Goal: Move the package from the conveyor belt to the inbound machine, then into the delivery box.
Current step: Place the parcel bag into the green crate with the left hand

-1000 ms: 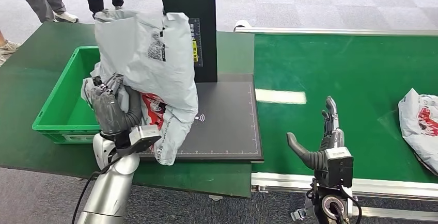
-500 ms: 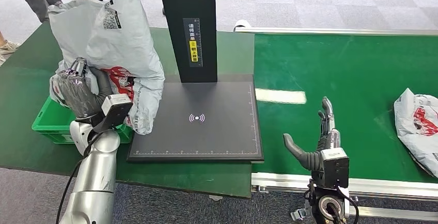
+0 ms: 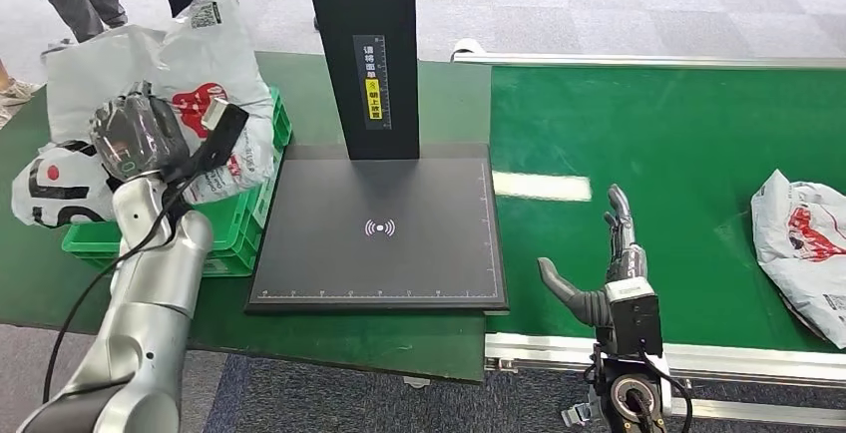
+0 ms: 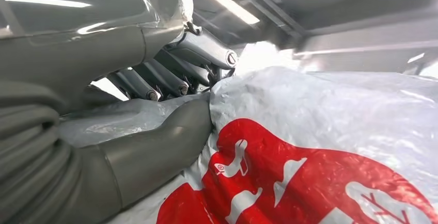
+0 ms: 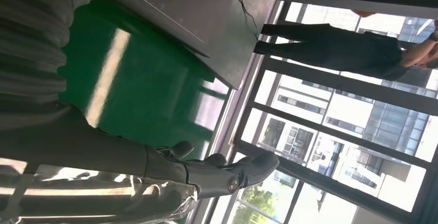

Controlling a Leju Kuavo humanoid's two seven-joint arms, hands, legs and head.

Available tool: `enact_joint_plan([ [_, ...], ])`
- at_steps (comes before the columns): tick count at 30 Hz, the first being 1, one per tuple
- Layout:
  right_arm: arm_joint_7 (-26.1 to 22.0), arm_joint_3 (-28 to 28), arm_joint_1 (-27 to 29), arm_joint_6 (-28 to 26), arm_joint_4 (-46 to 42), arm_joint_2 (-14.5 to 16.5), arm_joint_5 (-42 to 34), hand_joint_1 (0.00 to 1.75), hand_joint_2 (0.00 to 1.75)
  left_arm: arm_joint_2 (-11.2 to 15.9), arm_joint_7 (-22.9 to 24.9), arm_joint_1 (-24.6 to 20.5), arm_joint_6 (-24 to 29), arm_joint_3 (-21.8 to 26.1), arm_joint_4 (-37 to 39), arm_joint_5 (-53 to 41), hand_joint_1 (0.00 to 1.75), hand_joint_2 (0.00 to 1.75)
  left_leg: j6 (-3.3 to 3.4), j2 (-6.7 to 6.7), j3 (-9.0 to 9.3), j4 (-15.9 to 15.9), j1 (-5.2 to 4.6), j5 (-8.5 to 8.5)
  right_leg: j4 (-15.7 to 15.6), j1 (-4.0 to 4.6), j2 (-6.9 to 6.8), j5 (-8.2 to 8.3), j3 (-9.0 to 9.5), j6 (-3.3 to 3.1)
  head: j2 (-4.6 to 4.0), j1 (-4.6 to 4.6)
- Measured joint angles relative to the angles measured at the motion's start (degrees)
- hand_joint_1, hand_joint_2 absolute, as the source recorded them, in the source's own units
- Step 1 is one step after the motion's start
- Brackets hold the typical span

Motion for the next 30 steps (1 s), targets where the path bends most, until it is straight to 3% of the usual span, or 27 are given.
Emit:
enact_joint_plan([
  [2,0.20,0.07,0.00,0.24,0.00,0.12,0.68,0.00,1.75,2.02,7.40,-2.67,-3.54,-1.79,5.54,-2.02,1.75,1.75,0.00,0.00,-0.01,0.00,0.00,0.00,0.00,0.00,0.00,0.00,-0.01,0.00,0.00,0.01],
  [5,0.43,0.08,-0.06,0.92,0.00,0.45,1.71,0.00,1.75,4.59,17.05,-5.39,-12.62,-8.16,12.71,-2.51,1.75,1.75,0.00,0.00,-0.05,0.00,-0.02,0.00,0.00,-0.01,0.00,-0.01,-0.01,0.01,0.00,0.02],
  [10,0.66,0.10,-0.42,1.98,0.20,1.03,2.93,0.00,1.75,7.08,22.28,-6.95,-19.78,-15.80,19.41,-2.44,1.75,1.75,0.00,0.06,-0.08,0.00,-0.03,-0.01,0.00,-0.02,0.06,0.00,-0.03,0.01,0.00,0.03],
  [13,0.78,0.09,-0.77,2.42,0.42,1.23,3.43,0.00,1.75,8.07,21.31,-7.61,-23.51,-16.98,21.69,0.32,1.75,1.75,0.00,0.03,-0.08,0.00,-0.02,-0.01,0.00,-0.02,0.06,0.00,-0.04,0.01,0.00,0.01],
  [16,0.96,0.09,-1.09,2.95,0.55,1.29,3.67,0.00,1.75,8.31,15.93,-7.84,-25.40,-14.94,22.95,8.30,1.75,1.75,0.00,0.02,-0.07,-0.01,0.00,-0.01,0.00,0.00,0.06,0.00,-0.04,0.01,0.00,0.01],
  [19,1.17,0.09,-1.17,3.38,0.57,1.29,3.68,0.00,1.75,8.31,10.46,-7.84,-24.22,-11.86,23.46,13.49,1.75,1.75,0.00,0.02,-0.07,-0.01,0.00,-0.01,0.00,0.00,0.06,0.00,-0.04,0.01,0.00,0.01],
  [23,1.49,0.09,-1.19,4.14,0.57,1.29,3.75,0.00,1.75,8.19,4.75,-7.83,-18.32,-8.67,23.66,15.91,1.75,1.75,0.00,0.01,-0.07,0.00,-0.01,0.00,0.00,-0.01,0.06,0.00,-0.03,0.01,0.00,0.02],
  [26,1.56,0.09,-1.30,4.55,0.57,1.36,3.85,0.00,1.75,8.19,5.37,-7.89,-14.08,-8.05,23.66,13.20,1.75,1.75,0.00,0.01,-0.08,0.00,-0.02,-0.01,0.00,-0.02,0.05,0.00,-0.03,0.01,-0.01,0.02],
  [30,1.64,0.09,-1.56,4.65,0.57,1.46,3.86,0.00,1.75,8.24,6.20,-7.94,-13.18,-8.02,23.67,11.69,1.75,1.75,0.00,0.01,-0.08,0.00,-0.02,-0.01,0.00,-0.01,0.05,0.00,-0.03,0.01,0.00,0.01],
])
